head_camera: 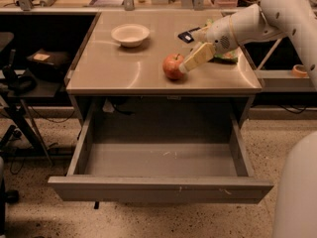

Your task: Place apple into top drawer

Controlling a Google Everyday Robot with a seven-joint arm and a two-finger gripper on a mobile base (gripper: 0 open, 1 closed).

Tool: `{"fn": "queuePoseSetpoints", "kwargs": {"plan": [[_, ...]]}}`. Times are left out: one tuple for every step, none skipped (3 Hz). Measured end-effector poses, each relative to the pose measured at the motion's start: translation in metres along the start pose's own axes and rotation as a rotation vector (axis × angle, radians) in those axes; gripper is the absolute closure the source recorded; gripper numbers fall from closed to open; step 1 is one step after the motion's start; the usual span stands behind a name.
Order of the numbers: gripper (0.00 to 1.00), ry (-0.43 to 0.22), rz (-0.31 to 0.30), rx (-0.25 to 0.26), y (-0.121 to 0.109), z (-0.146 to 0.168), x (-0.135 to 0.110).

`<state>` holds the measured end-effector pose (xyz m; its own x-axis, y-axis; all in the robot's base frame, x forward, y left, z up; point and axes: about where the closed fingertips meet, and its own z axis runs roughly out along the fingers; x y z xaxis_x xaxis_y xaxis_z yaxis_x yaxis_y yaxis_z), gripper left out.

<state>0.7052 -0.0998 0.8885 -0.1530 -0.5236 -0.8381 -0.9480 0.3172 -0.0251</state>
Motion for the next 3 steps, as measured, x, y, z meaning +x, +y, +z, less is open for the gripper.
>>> {"fn": "queuePoseSetpoints", "kwargs": {"plan": [[0.0,-0.042,0.025,-0.086,-0.002,0.048,-0.002],[0.0,-0.009,0.048,-0.065,-0.005,0.055,0.017],[0.0,-0.009,0.048,-0.066,-0.005,0.055,0.018]]}}
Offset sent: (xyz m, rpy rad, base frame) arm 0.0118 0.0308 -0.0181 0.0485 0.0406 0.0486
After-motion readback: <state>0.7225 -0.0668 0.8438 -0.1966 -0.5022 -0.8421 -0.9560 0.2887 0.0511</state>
